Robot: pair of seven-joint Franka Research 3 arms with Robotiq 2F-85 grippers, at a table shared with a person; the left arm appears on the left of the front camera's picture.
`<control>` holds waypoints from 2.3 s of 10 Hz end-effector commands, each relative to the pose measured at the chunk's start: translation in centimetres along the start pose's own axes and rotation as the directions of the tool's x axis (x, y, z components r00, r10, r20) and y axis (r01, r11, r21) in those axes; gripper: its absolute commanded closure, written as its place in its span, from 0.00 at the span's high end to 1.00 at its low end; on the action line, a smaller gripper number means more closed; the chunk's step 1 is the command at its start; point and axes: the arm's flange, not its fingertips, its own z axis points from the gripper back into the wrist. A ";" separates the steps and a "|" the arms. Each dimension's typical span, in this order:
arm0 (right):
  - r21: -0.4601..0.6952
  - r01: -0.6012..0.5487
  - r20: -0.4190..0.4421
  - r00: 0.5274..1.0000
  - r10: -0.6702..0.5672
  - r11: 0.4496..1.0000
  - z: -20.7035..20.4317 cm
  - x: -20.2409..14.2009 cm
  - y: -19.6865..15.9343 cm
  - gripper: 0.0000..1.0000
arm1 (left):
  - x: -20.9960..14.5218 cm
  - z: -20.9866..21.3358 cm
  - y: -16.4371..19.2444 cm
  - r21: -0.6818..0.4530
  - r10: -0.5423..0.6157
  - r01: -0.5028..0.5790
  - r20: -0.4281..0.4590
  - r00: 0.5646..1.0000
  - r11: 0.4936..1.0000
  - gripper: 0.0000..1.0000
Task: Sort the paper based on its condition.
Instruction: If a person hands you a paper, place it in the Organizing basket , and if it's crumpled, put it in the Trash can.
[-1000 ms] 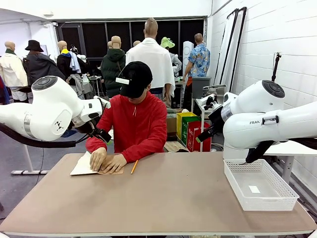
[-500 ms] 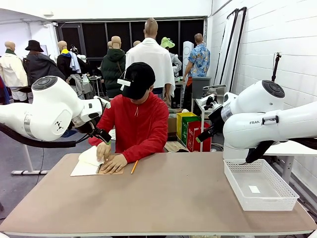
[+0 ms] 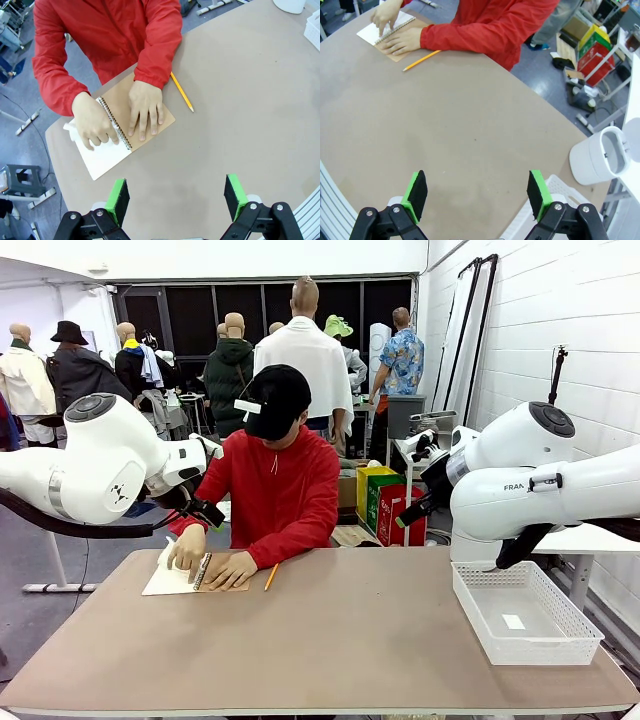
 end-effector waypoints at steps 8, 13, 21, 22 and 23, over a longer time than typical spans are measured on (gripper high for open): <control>0.001 0.001 0.001 1.000 -0.001 1.000 0.0 0.0 0.0 1.00 | 0.0 0.0 -0.1 -0.001 -0.004 0.004 -0.002 1.000 1.000 1.00; 0.001 0.001 0.001 1.000 -0.001 1.000 0.0 0.0 0.0 1.00 | 0.0 0.0 -0.1 -0.001 -0.004 0.004 -0.002 1.000 1.000 1.00; 0.001 0.001 0.001 1.000 -0.001 1.000 0.0 0.0 0.0 1.00 | 0.0 0.0 -0.1 -0.001 -0.004 0.004 -0.002 1.000 1.000 1.00; 0.001 0.001 0.001 1.000 -0.001 1.000 0.0 0.0 0.0 1.00 | 0.0 0.0 -0.1 -0.001 -0.004 0.004 -0.002 1.000 1.000 1.00; 0.001 0.001 0.001 1.000 -0.001 1.000 0.0 0.0 0.0 1.00 | 0.0 0.0 -0.1 -0.001 -0.004 0.004 -0.002 1.000 1.000 1.00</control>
